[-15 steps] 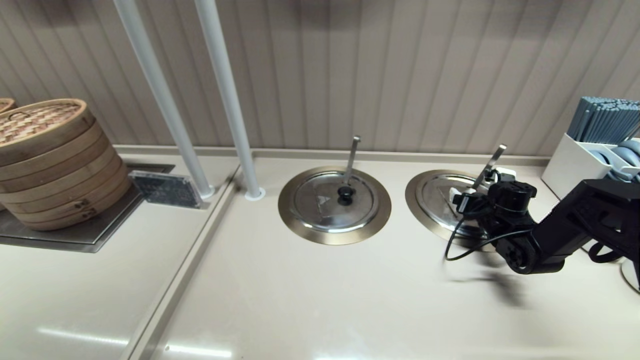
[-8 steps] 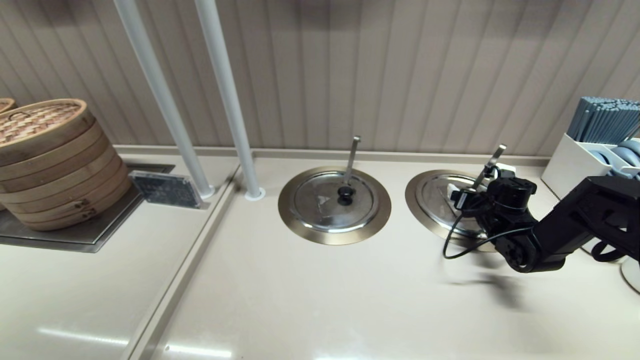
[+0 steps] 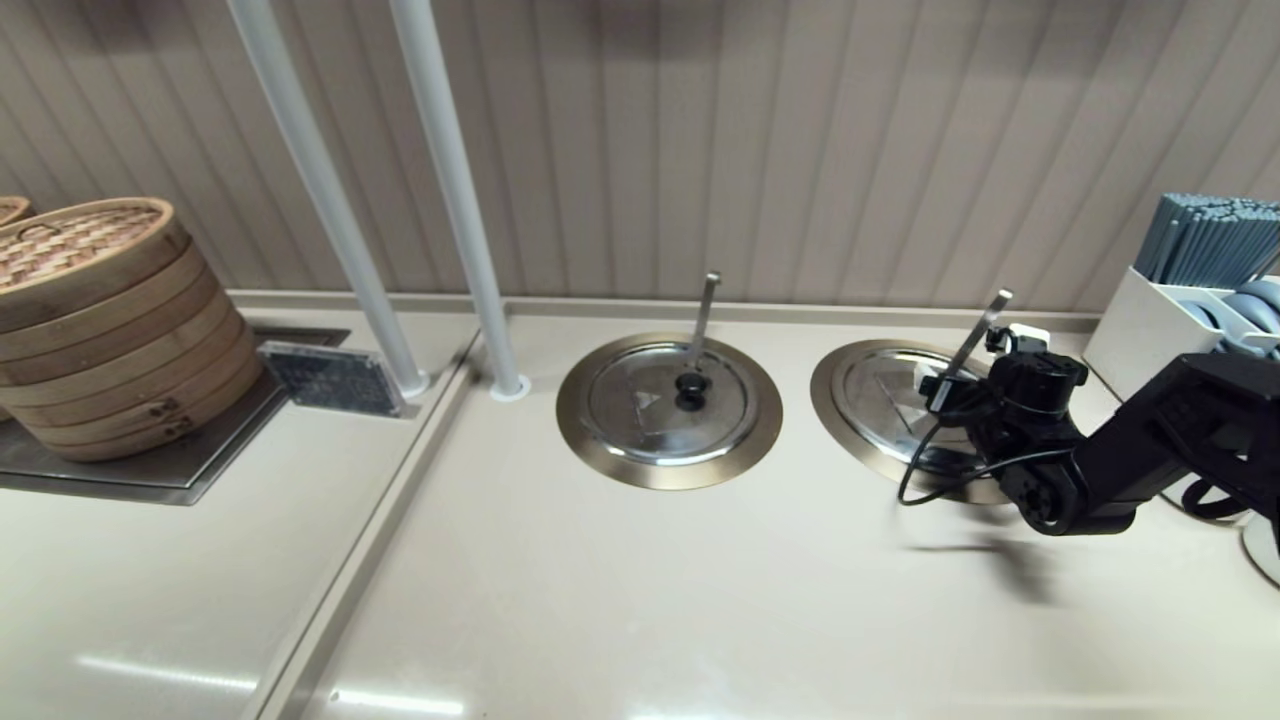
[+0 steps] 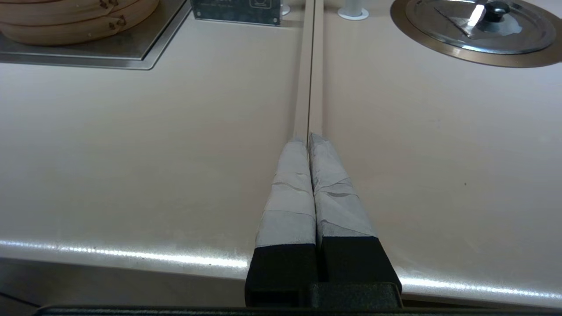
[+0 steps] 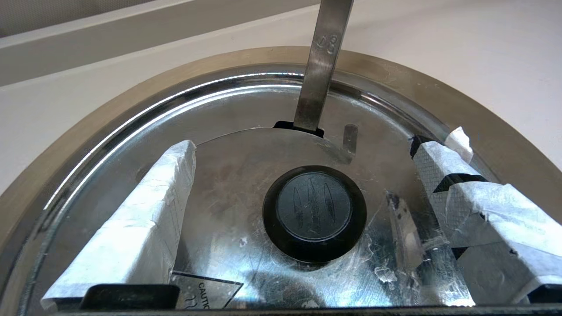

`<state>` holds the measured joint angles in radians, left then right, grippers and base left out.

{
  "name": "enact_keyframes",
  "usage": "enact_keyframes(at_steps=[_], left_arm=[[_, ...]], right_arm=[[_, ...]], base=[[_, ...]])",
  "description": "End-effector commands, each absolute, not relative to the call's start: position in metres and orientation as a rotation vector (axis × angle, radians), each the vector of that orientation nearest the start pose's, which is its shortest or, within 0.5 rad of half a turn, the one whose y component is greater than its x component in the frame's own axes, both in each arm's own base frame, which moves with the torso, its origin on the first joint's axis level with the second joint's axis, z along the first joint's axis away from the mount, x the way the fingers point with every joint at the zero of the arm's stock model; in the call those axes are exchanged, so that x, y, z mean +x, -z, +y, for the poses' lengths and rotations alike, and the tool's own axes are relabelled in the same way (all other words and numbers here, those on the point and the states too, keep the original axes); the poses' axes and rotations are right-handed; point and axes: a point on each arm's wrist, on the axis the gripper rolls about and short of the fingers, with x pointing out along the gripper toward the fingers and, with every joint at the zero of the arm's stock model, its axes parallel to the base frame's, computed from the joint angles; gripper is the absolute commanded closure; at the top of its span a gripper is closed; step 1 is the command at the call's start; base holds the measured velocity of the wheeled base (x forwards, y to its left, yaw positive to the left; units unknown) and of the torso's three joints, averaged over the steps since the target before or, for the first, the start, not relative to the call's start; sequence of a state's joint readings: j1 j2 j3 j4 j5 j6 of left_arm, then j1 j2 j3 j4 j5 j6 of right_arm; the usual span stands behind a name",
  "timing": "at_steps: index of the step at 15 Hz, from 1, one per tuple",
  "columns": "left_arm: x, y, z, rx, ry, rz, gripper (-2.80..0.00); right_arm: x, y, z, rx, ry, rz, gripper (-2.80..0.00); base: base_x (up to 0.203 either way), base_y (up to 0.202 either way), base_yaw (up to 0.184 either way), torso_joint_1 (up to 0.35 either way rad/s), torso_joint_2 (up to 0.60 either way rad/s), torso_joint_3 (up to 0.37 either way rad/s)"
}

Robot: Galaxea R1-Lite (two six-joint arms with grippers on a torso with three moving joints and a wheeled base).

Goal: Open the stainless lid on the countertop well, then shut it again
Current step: Open the lid

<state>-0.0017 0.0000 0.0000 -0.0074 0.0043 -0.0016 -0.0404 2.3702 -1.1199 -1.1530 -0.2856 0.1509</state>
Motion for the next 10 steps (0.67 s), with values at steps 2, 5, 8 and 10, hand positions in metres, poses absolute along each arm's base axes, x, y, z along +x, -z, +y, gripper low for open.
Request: enact_keyframes(at_steps=[2, 5, 8, 10], left_arm=[[-0.023, -0.076, 0.0, -0.002, -0.003, -0.008, 0.0], [-0.023, -0.076, 0.0, -0.002, -0.003, -0.008, 0.0], [-0.023, -0.076, 0.0, -0.002, -0.003, -0.008, 0.0], [-0.023, -0.076, 0.0, -0.002, -0.003, -0.008, 0.0]], right_arm=[[0.447, -0.04, -0.024, 0.137, 0.332, 0.097, -2.8], [0.448, -0.035, -0.018, 0.133, 0.319, 0.109, -2.8], [0.452, -0.033, -0.013, 0.139, 0.307, 0.103, -2.8], [0.451, -0.034, -0.008, 0.142, 0.297, 0.101, -2.8]], base=[[0.0, 0.0, 0.0, 0.0, 0.0, 0.0], [0.0, 0.0, 0.0, 0.0, 0.0, 0.0], [0.0, 0.0, 0.0, 0.0, 0.0, 0.0], [0.0, 0.0, 0.0, 0.0, 0.0, 0.0]])
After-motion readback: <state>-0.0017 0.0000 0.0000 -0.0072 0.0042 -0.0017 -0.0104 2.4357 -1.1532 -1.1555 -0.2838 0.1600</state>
